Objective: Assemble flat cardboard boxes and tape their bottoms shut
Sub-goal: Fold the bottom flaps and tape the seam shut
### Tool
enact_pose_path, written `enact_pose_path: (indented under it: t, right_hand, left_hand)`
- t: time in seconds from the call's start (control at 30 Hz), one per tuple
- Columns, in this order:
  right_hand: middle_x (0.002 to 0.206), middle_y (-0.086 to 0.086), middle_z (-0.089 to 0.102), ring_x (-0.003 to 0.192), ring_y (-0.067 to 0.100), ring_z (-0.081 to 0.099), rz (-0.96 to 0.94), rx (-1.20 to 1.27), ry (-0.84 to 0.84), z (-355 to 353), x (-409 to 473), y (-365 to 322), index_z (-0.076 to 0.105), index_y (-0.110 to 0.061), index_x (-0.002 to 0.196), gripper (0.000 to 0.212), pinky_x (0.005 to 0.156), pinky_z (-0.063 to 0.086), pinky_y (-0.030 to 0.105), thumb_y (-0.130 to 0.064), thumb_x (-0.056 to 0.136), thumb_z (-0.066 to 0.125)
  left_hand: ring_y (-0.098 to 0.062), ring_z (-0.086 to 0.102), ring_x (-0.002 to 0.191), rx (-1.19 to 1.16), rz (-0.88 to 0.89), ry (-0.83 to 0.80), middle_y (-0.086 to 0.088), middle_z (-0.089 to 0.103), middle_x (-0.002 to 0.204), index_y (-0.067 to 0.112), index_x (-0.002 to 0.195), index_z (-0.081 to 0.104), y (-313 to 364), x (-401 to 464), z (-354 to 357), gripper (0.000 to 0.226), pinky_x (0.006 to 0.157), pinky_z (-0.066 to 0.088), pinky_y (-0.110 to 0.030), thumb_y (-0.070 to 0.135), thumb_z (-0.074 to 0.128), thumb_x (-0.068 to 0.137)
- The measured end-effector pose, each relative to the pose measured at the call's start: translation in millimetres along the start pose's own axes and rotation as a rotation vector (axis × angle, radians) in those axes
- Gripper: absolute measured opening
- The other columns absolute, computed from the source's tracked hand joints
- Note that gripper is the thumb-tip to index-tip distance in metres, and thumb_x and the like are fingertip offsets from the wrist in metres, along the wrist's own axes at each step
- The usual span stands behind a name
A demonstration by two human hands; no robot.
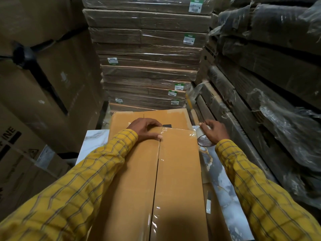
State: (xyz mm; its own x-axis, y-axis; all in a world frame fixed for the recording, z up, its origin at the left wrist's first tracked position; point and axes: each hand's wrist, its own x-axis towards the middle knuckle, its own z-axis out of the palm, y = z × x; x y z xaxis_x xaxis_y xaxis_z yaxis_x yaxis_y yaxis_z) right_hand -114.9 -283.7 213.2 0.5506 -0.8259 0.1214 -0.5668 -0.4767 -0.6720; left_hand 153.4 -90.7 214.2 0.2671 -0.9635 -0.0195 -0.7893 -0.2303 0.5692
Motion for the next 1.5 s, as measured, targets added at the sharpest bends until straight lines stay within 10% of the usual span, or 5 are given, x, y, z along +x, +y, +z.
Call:
enact_pose_path:
  t: [0.4,0.53,0.9,1.23,1.5]
  right_hand:
    - [0.077,-0.002,0.057,0.077,0.019,0.052,0.015,0.06,-0.031,-2,-4,-3,0.054,-0.029,0.071,0.028,0.072,0.035,0.025,-0.025,0.098,0.061]
    - [0.067,-0.004,0.052,0.074,0.022,0.05,0.022,0.04,-0.036,-1,-4,0,0.048,-0.025,0.065,0.035,0.068,0.033,0.028,-0.025,0.099,0.06]
    - [0.071,0.018,0.058,0.073,0.036,0.054,-0.015,0.064,0.012,4,0,16,0.055,-0.003,0.077,0.035,0.068,0.043,0.042,-0.031,0.097,0.059]
    - [0.057,-0.013,0.04,0.073,0.018,0.043,-0.013,0.071,-0.004,4,-2,13,0.038,-0.03,0.06,0.045,0.066,0.028,0.027,-0.025,0.098,0.059]
    - [0.08,0.018,0.061,0.08,0.033,0.055,0.032,0.109,0.0,2,2,34,0.058,-0.001,0.083,0.036,0.072,0.044,0.04,-0.033,0.099,0.057]
  left_hand:
    - [-0.028,0.062,0.101,0.58,-0.14,-0.366,-0.004,0.069,0.107,0.02,0.113,0.065,62,39,-5,0.11,0.095,0.05,-0.044,0.103,0.022,0.054]
    - [-0.027,0.049,0.131,0.295,0.041,-0.295,-0.004,0.049,0.148,0.022,0.15,0.038,100,38,25,0.095,0.109,0.041,-0.044,0.079,0.058,0.076]
    - [-0.037,0.045,0.126,0.355,-0.149,-0.216,-0.005,0.058,0.133,0.037,0.136,0.046,137,50,82,0.106,0.102,0.021,-0.058,0.104,0.038,0.054]
    - [-0.024,0.054,0.12,0.245,-0.046,0.031,0.007,0.061,0.127,0.037,0.126,0.05,128,41,97,0.082,0.11,0.016,-0.06,0.088,0.057,0.061]
    - [-0.02,0.055,0.112,0.229,-0.061,0.057,0.013,0.065,0.118,0.04,0.116,0.056,135,58,111,0.062,0.105,0.024,-0.051,0.072,0.058,0.064]
